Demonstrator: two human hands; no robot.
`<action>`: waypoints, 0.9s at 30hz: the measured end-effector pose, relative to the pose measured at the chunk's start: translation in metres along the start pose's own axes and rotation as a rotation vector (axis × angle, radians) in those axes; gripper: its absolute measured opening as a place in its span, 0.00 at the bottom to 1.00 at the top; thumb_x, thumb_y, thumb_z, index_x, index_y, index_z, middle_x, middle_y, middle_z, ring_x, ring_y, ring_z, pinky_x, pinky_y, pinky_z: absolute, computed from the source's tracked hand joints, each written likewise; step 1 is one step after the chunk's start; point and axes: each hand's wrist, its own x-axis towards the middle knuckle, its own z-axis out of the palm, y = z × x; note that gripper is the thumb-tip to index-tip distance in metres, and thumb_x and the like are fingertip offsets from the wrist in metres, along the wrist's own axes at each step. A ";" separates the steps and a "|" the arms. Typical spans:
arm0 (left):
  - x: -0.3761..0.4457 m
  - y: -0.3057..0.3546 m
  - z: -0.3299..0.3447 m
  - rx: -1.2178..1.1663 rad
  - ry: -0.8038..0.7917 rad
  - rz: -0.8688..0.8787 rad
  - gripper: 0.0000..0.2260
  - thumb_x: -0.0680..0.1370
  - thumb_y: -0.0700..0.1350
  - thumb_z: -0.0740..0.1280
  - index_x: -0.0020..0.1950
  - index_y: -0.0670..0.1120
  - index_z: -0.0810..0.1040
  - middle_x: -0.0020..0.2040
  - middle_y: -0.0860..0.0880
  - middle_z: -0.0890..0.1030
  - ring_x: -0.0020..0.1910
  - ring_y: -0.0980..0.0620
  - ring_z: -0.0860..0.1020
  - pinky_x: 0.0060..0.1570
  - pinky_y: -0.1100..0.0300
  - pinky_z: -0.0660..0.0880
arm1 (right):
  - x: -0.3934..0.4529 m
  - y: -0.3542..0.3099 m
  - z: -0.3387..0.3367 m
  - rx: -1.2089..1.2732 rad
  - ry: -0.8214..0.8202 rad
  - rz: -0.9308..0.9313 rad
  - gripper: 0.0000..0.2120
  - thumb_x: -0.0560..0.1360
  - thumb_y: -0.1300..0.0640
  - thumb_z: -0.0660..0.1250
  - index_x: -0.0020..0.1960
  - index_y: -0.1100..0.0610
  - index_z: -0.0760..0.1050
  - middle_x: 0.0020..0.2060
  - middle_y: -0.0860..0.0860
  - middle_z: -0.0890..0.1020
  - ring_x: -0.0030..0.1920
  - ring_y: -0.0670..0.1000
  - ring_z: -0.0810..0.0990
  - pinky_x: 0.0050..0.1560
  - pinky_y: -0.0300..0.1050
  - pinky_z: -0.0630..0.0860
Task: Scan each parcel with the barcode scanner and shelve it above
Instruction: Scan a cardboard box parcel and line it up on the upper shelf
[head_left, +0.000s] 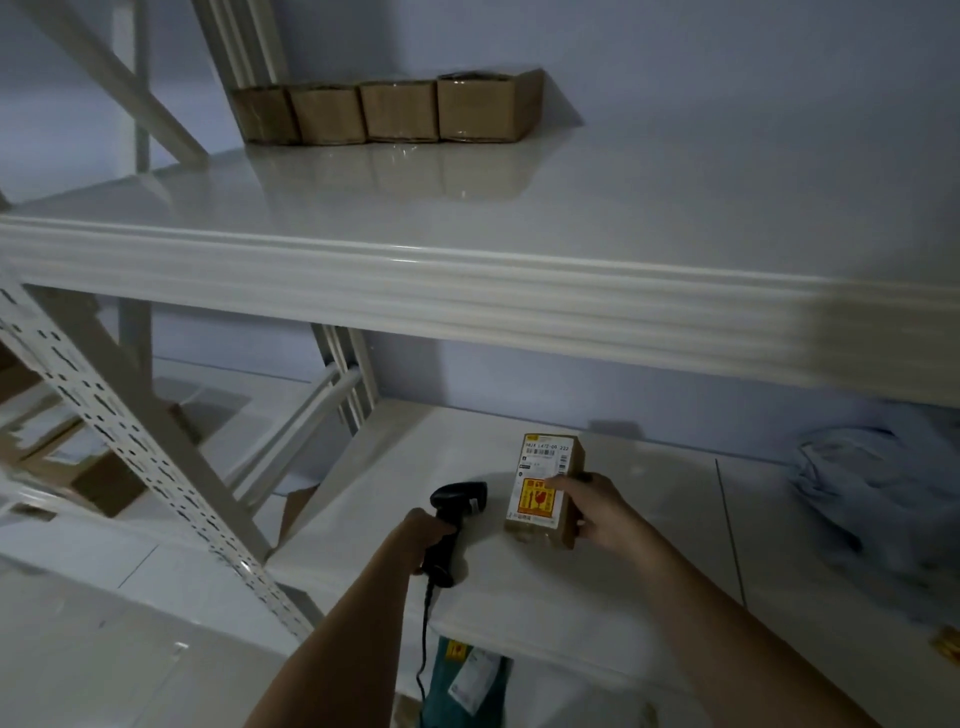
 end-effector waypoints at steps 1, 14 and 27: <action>0.004 -0.001 0.003 0.020 0.013 0.017 0.23 0.76 0.42 0.71 0.68 0.35 0.69 0.65 0.36 0.74 0.63 0.38 0.74 0.60 0.45 0.74 | 0.001 0.001 -0.001 0.009 0.007 0.001 0.18 0.76 0.60 0.71 0.65 0.60 0.77 0.55 0.58 0.85 0.55 0.59 0.83 0.55 0.56 0.80; -0.018 0.026 -0.028 0.001 -0.185 0.370 0.07 0.77 0.38 0.69 0.52 0.40 0.73 0.44 0.40 0.78 0.39 0.46 0.76 0.45 0.52 0.73 | -0.010 0.009 0.001 0.087 0.078 -0.020 0.27 0.74 0.61 0.73 0.71 0.60 0.69 0.59 0.59 0.83 0.56 0.59 0.83 0.54 0.60 0.81; -0.059 0.011 -0.060 -0.064 -0.087 0.610 0.06 0.75 0.45 0.71 0.44 0.43 0.78 0.33 0.47 0.77 0.29 0.51 0.76 0.28 0.61 0.73 | -0.071 0.030 0.070 0.001 0.227 -0.282 0.30 0.68 0.62 0.78 0.67 0.51 0.73 0.60 0.50 0.82 0.57 0.53 0.82 0.59 0.60 0.80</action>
